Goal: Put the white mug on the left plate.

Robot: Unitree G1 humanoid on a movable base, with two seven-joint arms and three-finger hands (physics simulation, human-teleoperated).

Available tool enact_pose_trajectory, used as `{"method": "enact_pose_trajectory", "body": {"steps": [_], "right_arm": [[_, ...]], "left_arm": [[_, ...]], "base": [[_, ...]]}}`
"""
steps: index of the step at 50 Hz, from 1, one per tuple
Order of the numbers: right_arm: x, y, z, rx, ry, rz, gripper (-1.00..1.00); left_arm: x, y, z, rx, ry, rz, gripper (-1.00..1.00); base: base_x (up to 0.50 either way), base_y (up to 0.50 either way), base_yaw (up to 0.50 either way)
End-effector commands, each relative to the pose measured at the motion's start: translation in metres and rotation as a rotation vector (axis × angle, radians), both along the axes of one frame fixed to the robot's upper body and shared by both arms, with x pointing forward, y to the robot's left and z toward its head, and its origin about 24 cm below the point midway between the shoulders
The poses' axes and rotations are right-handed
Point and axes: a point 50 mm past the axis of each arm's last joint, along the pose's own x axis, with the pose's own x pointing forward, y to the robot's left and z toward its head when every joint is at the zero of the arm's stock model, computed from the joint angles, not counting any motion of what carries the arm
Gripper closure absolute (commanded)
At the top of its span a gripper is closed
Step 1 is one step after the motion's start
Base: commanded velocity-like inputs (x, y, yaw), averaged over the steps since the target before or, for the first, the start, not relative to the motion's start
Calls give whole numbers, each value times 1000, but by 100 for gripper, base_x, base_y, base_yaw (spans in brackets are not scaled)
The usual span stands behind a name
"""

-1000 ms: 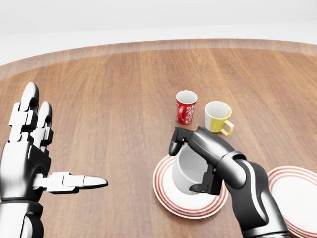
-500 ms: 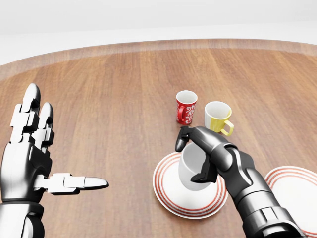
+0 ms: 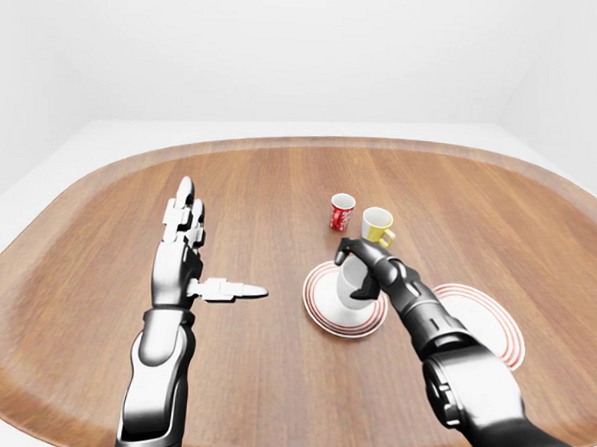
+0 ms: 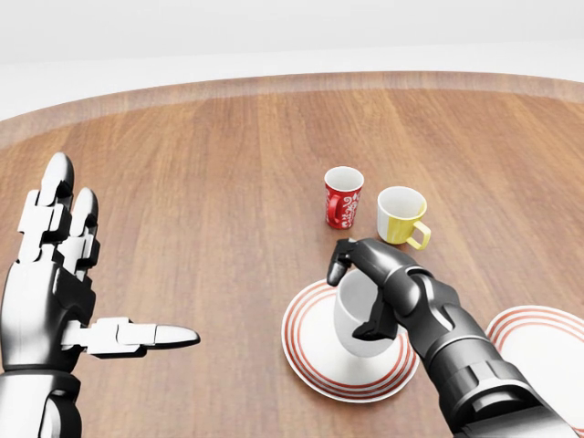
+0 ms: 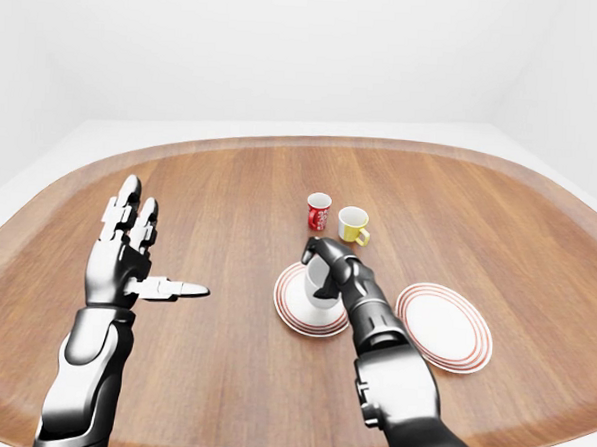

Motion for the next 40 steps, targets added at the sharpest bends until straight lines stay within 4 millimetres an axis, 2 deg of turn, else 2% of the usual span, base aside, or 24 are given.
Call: {"method": "enact_pose_trajectory", "body": {"steps": [1, 40], "right_arm": [[4, 7, 5, -26, -15, 19, 100], [0, 3, -2, -81, 16, 31, 100]], "left_arm": [[0, 1, 1, -1, -5, 1, -100], [0, 1, 1, -2, -5, 0, -100]], "base": [[0, 0, 0], [0, 0, 0]]}}
